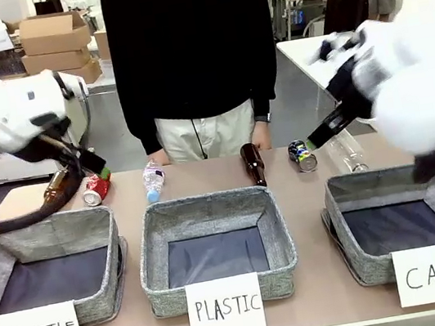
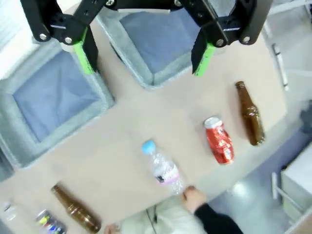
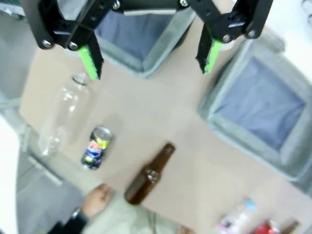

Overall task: Sort the can waste into the basket.
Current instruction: Pick up the can waste from the table and place it in the right Fabric basket.

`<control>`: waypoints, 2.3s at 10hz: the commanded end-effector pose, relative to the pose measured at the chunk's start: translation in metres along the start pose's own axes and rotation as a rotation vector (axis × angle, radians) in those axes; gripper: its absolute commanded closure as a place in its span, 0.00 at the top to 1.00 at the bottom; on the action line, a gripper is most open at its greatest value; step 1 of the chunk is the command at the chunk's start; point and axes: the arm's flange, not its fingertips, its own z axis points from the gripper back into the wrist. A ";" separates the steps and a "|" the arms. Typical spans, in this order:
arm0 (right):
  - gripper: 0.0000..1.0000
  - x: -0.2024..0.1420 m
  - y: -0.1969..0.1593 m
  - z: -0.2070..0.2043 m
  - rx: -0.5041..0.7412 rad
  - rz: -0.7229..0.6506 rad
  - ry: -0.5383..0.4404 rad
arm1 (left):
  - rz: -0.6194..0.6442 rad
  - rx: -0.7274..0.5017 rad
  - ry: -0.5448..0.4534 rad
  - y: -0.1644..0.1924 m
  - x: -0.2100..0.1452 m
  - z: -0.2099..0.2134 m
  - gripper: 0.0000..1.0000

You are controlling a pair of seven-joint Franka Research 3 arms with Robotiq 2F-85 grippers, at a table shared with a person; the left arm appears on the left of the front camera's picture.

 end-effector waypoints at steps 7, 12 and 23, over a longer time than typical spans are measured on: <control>1.00 -0.049 -0.080 0.065 0.854 -0.822 -0.180 | 0.448 -1.059 -0.433 0.069 -0.040 0.056 1.00; 1.00 -0.137 -0.149 0.073 0.896 -1.330 -0.430 | 0.792 -1.036 -0.701 0.138 -0.108 0.057 1.00; 1.00 -0.146 -0.163 0.072 0.880 -0.919 -0.258 | 0.610 -0.608 -0.386 0.185 -0.066 0.054 1.00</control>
